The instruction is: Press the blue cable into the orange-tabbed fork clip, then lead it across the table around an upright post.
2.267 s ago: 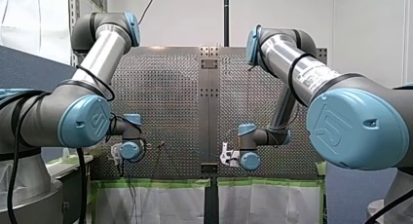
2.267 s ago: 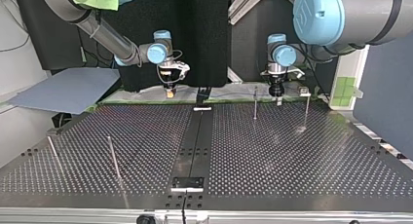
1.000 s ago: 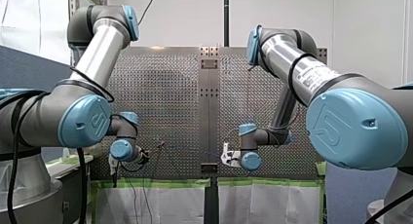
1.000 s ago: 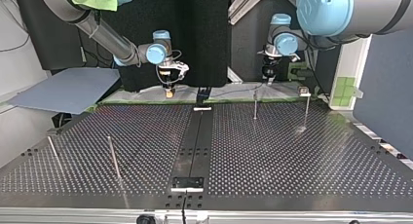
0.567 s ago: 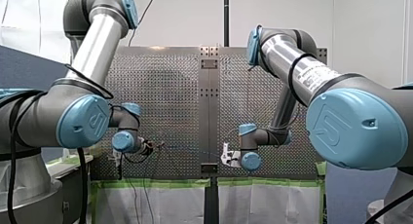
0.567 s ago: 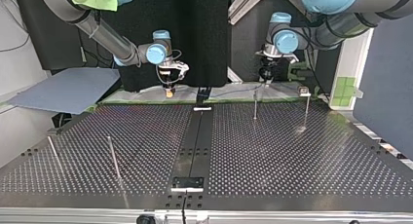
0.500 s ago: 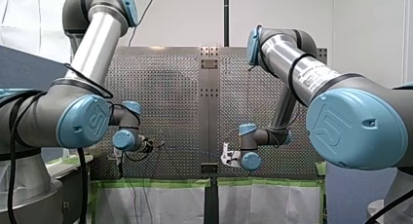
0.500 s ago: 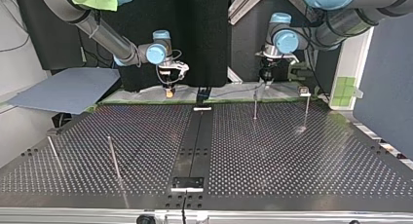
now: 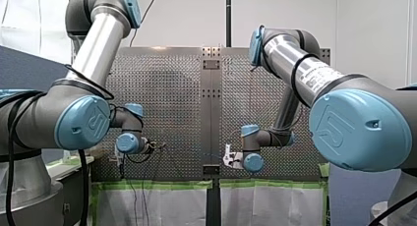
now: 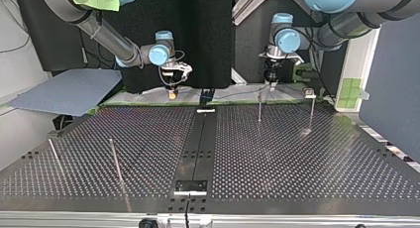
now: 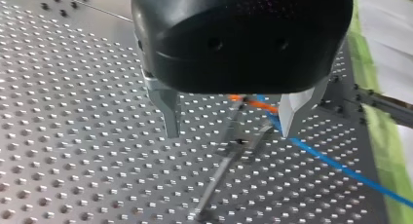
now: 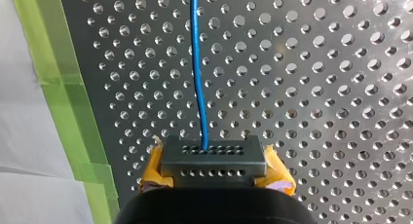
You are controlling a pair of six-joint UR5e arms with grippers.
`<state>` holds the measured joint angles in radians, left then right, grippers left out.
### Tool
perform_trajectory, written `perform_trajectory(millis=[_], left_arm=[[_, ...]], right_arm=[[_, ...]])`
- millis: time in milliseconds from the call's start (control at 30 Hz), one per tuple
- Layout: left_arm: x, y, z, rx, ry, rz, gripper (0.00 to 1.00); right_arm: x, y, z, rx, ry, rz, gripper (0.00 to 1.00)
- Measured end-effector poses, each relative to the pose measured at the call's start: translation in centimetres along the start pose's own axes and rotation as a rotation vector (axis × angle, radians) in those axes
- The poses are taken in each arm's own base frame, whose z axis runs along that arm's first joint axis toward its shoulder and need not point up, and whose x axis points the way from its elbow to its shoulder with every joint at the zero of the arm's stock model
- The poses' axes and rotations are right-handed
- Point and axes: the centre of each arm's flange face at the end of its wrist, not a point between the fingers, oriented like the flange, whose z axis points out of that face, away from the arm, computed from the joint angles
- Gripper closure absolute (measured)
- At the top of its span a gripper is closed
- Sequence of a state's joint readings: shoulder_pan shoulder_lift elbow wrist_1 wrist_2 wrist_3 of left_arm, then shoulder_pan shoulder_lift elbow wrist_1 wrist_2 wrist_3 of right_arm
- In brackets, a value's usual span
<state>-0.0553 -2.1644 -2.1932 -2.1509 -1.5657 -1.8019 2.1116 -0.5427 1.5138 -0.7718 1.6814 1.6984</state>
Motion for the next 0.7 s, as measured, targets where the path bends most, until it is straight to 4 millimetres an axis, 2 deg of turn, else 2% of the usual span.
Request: perform_trajectory(millis=[267, 700], left_arm=[[2.1, 0.3, -0.1, 0.001, 0.033, 0.001, 0.00], [2.0, 0.0, 0.3, 0.023, 0.000, 0.005, 0.00]], right_arm=[[0.0, 0.0, 0.0, 0.000, 0.000, -0.001, 1.00], [0.0, 0.0, 0.0, 0.000, 0.000, -0.001, 1.00]])
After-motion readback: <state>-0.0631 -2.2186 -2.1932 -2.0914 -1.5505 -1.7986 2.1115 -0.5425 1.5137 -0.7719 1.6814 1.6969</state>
